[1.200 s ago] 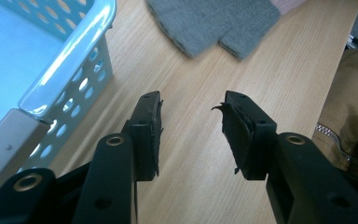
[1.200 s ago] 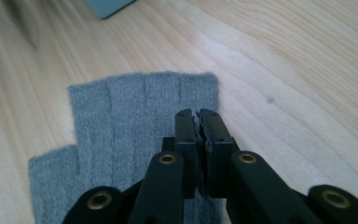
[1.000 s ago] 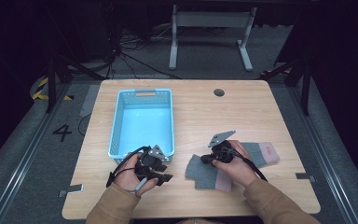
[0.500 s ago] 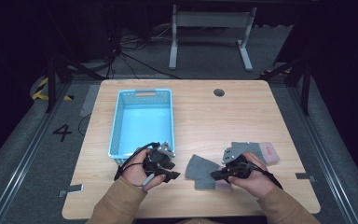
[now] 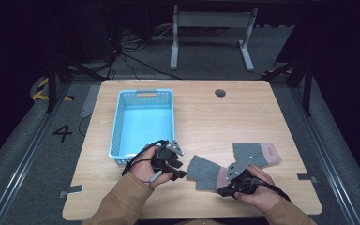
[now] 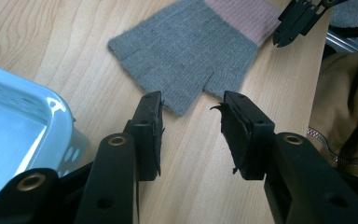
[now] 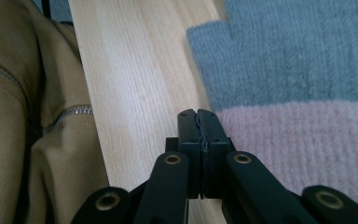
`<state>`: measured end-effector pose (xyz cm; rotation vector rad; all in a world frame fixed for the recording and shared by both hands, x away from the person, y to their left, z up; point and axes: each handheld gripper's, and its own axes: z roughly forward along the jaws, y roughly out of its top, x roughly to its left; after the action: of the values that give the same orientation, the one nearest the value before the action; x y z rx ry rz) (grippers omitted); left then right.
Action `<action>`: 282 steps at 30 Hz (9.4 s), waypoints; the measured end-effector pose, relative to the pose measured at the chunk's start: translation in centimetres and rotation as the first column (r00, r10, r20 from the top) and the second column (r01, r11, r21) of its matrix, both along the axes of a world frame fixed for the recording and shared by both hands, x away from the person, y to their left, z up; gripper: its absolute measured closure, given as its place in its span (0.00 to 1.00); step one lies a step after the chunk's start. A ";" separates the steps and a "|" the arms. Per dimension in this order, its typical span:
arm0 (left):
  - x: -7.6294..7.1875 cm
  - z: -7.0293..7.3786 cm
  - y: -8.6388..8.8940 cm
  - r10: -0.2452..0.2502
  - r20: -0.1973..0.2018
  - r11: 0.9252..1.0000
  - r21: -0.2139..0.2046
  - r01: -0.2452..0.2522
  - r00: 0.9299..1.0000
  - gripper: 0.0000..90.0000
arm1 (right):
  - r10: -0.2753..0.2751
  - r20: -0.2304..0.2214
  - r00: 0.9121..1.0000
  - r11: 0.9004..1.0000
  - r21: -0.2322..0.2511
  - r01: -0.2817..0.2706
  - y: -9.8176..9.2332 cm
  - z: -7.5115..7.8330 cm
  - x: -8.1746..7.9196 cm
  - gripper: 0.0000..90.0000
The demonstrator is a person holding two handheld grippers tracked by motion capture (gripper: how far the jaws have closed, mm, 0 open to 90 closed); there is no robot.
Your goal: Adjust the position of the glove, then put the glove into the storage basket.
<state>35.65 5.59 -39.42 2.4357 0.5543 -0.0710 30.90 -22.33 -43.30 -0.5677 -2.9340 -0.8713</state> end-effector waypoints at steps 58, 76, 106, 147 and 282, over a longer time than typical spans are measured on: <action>-0.3 -0.2 0.9 0.031 -0.010 1.000 -0.003 -0.031 0.999 0.66 | -0.571 0.166 0.804 0.816 0.225 0.533 -12.3 2.7 5.7 0.68; -0.4 -0.3 1.4 0.044 -0.016 0.999 -0.001 -0.044 0.999 0.66 | -0.638 0.149 0.756 0.770 0.109 0.629 -15.4 0.4 7.6 0.58; -0.5 -0.5 1.2 0.042 -0.021 0.999 0.008 -0.041 0.999 0.66 | -0.656 0.198 0.728 0.742 -0.002 0.670 -13.8 -0.5 7.9 0.89; -0.3 -0.3 1.4 0.045 -0.020 0.999 0.001 -0.045 0.999 0.66 | -0.672 0.041 0.740 0.732 0.191 0.654 -10.3 4.9 4.8 0.93; -1.7 -4.6 -5.3 -0.062 -0.131 0.990 0.119 0.078 0.989 0.79 | -0.513 0.068 0.856 0.856 0.110 0.504 -4.9 1.4 3.7 0.75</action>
<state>33.99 0.26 -44.03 2.5850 0.5427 -0.2285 34.65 -27.27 -41.89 -1.3762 -2.8391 -1.0837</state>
